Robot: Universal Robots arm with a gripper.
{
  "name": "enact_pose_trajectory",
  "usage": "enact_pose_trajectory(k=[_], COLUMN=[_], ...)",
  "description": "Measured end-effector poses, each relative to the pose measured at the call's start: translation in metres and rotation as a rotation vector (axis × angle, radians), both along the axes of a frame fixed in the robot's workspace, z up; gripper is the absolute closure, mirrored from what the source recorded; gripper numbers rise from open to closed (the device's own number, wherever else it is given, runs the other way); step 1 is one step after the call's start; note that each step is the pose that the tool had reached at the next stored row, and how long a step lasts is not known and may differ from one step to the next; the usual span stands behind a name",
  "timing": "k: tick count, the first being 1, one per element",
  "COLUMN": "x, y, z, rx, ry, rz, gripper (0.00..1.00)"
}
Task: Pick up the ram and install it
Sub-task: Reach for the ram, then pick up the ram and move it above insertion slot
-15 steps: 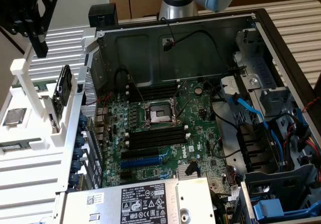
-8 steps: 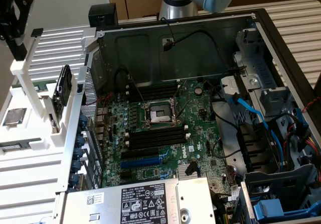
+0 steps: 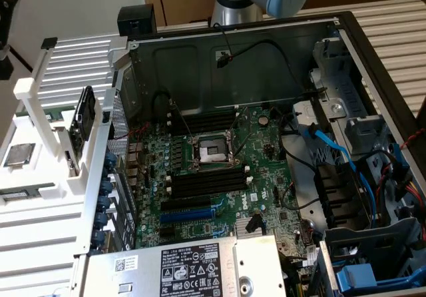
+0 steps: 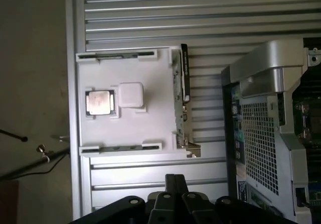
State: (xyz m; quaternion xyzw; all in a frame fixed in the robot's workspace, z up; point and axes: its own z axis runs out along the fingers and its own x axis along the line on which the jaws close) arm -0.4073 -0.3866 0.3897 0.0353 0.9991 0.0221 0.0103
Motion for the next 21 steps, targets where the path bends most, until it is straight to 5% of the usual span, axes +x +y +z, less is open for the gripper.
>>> enact_pose_trajectory(k=[7,16,21], x=[-0.027,-0.063,-0.065], y=[0.0100,0.0249,0.0256], z=[-0.0011,-0.0030,-0.0031], rx=[-0.0086,-0.0103,-0.0102], ry=[0.0027,0.0031,0.0044], rz=[0.001,0.001,0.001], gripper=[0.89,0.89,0.89])
